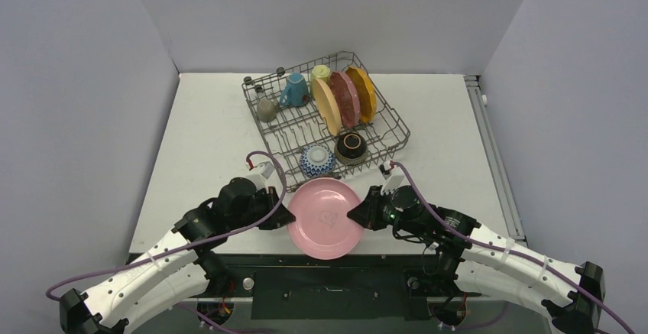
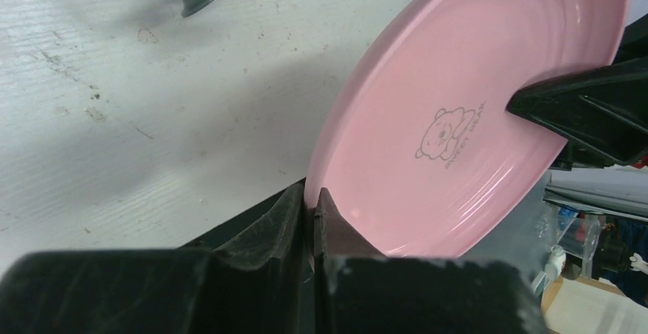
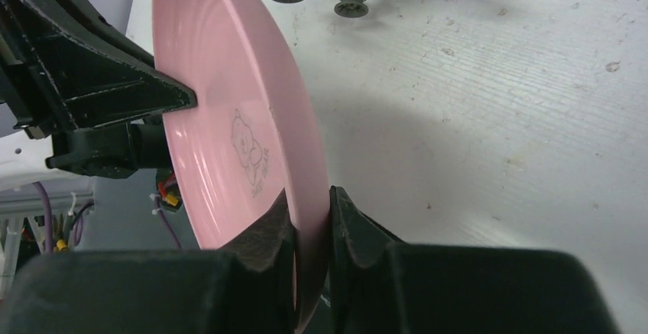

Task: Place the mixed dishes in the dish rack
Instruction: Insert the plate into the dish rack.

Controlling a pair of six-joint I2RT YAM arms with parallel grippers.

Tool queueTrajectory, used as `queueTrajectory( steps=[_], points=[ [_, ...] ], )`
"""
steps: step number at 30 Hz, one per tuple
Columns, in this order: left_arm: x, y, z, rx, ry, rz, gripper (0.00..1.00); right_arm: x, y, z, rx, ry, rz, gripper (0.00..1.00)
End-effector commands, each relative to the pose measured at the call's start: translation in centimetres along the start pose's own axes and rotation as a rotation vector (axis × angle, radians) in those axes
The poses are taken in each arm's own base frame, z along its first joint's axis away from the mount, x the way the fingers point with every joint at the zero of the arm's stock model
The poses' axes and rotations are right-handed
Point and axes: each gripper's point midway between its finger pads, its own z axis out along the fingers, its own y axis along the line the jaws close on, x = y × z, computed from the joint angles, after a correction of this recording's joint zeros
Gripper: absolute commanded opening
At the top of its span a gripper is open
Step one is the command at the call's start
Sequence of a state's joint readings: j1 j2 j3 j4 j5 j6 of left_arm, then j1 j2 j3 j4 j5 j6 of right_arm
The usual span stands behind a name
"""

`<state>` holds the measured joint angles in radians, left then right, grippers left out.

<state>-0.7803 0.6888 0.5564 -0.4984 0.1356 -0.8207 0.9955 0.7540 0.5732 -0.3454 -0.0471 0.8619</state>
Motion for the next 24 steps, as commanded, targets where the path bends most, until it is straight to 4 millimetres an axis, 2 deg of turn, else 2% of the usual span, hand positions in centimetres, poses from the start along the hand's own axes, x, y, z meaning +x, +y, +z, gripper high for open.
queueTrajectory(
  steps=[1,4,5,8,10,19,24],
  points=[
    [-2.0,-2.0,-0.9,0.054,-0.059,0.015,0.05,-0.9,0.4,0.4,-0.014,-0.048,-0.005,0.0],
    [-2.0,-1.5,-0.9,0.031,-0.058,0.016,0.21,-1.4,0.6,0.3,-0.015,-0.067,-0.003,0.0],
    [-2.1,-1.5,-1.0,0.026,-0.062,0.016,0.31,-1.6,0.8,0.2,-0.019,-0.071,-0.006,0.0],
    [-2.3,-1.4,-1.2,0.015,-0.066,0.026,0.52,-2.7,0.9,-0.1,0.0,-0.106,-0.014,0.0],
    [-2.5,-1.2,-1.4,0.004,-0.073,0.034,0.59,-3.3,1.1,-0.3,0.012,-0.116,-0.027,0.0],
    [-4.1,-1.2,-3.6,-0.05,-0.123,0.098,0.72,-6.1,1.3,-1.1,0.105,-0.151,-0.102,0.0],
    [-5.2,-1.7,-5.3,-0.059,-0.154,0.154,0.77,-8.3,1.9,-1.8,0.16,-0.181,-0.157,0.0]
  ],
)
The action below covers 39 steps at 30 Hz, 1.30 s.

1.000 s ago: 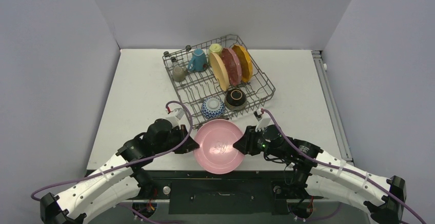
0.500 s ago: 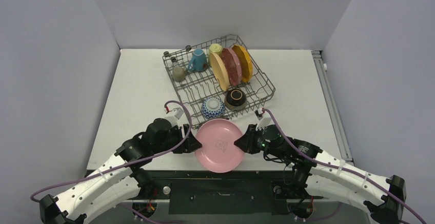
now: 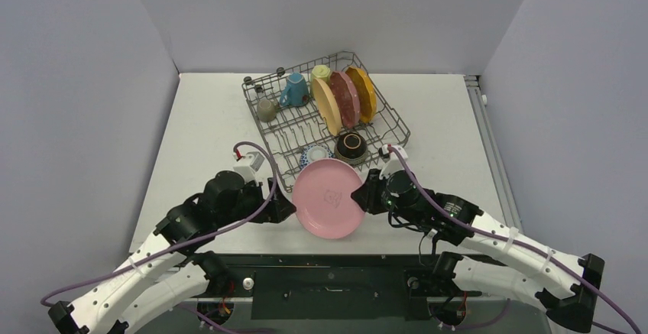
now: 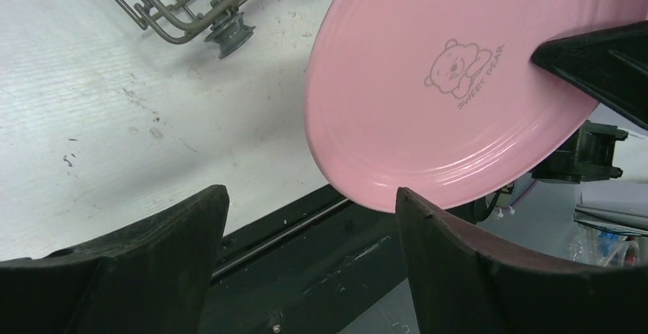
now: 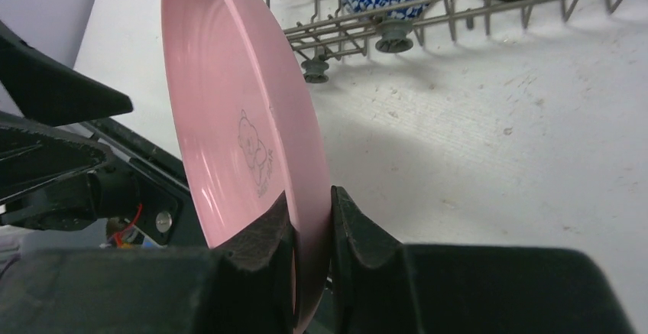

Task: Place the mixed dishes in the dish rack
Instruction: Insert the plate into the dish rack.

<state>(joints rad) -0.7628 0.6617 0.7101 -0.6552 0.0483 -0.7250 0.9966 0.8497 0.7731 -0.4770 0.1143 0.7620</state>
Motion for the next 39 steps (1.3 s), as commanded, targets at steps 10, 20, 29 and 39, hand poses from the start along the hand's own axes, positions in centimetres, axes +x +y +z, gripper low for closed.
queueTrajectory(
  steps=[10,20,29,39],
  points=[
    [-3.7,-0.6,-4.0,0.005,-0.166,0.137,0.94,-10.6,1.5,-1.8,0.207,-0.19,-0.171,0.0],
    [-5.0,-1.4,-4.8,0.054,-0.239,0.221,0.96,-17.2,2.8,-0.4,0.396,-0.281,-0.293,0.0],
    [-4.7,-1.0,-4.2,0.059,-0.243,0.23,0.96,-20.6,4.2,2.2,0.502,-0.314,-0.369,0.0],
    [-5.0,-0.6,-4.1,0.045,-0.253,0.219,0.96,-22.3,4.3,5.5,0.642,-0.35,-0.441,0.0]
  ],
)
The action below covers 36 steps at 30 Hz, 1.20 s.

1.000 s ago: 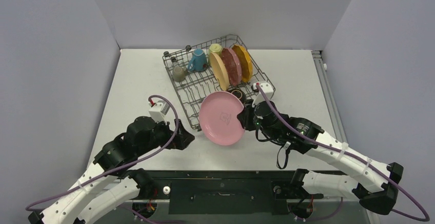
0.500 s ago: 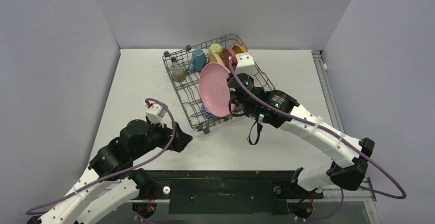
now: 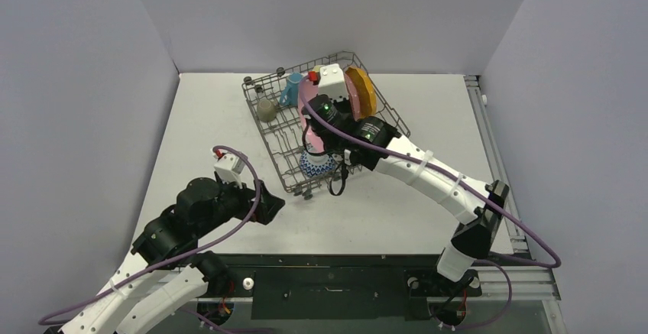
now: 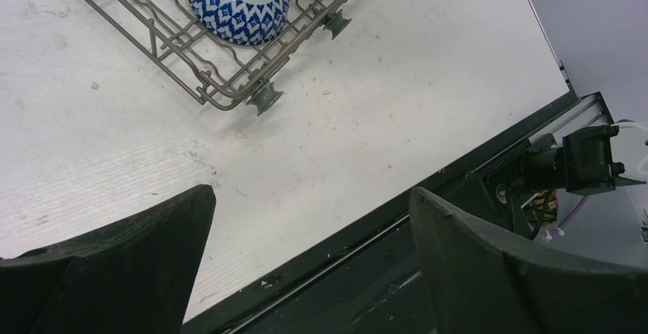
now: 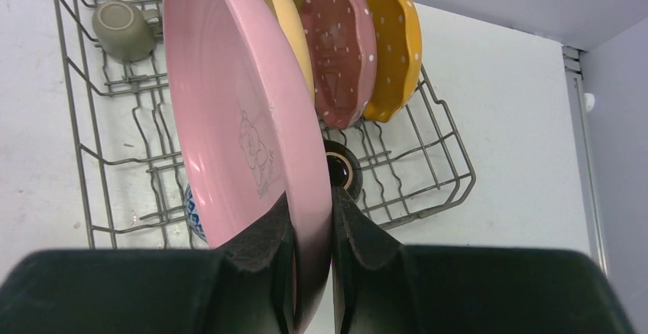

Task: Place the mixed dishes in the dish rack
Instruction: Insert the plate into the dish rack.

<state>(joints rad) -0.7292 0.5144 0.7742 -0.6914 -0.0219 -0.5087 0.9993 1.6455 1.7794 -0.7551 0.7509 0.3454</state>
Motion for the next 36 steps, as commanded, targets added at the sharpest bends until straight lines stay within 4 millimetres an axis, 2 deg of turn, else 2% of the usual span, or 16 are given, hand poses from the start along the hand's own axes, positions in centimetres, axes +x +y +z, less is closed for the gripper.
queueTrajectory(
  steps=[1,20,30,36],
  points=[
    [-1.2,-0.3,0.2,0.025,-0.053,0.017,0.96,-2.7,0.0,0.5,0.077,-0.077,0.002,0.0],
    [-3.1,2.0,1.0,-0.005,-0.09,-0.051,0.96,-2.2,3.7,5.5,0.173,-0.074,-0.14,0.0],
    [-3.7,3.2,1.0,-0.039,-0.113,-0.077,0.96,-0.1,5.5,9.2,0.176,-0.033,-0.175,0.0],
    [-3.9,3.5,0.9,-0.049,-0.126,-0.082,0.96,0.3,5.5,10.5,0.194,-0.023,-0.185,0.0]
  ],
)
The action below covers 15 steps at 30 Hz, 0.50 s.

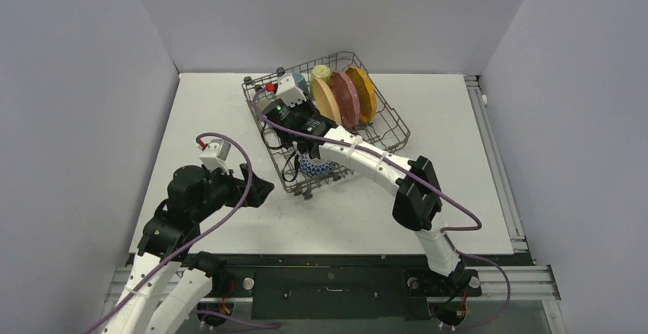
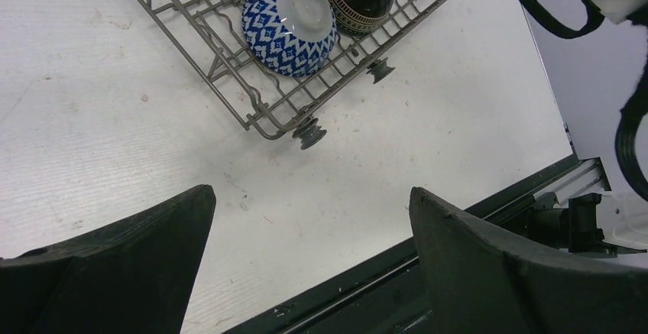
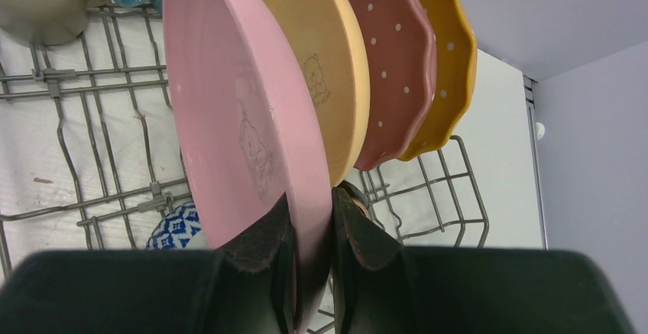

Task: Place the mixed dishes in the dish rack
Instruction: Insert the plate into the dish rack.

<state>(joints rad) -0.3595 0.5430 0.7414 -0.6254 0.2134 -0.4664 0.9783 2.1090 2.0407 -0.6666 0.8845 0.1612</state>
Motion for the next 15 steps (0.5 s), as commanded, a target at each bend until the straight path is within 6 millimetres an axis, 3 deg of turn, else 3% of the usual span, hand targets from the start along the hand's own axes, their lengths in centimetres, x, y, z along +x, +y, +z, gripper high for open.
queueTrajectory(
  steps=[1,15],
  points=[
    [-1.6,-0.7,0.0,0.036,-0.06,0.023,0.96,-3.2,-1.8,0.3,0.042,-0.06,0.09,0.0],
    [-1.7,-0.5,0.1,0.032,-0.063,0.018,0.96,-2.4,-0.9,2.8,0.062,-0.048,0.107,0.0]
  ],
)
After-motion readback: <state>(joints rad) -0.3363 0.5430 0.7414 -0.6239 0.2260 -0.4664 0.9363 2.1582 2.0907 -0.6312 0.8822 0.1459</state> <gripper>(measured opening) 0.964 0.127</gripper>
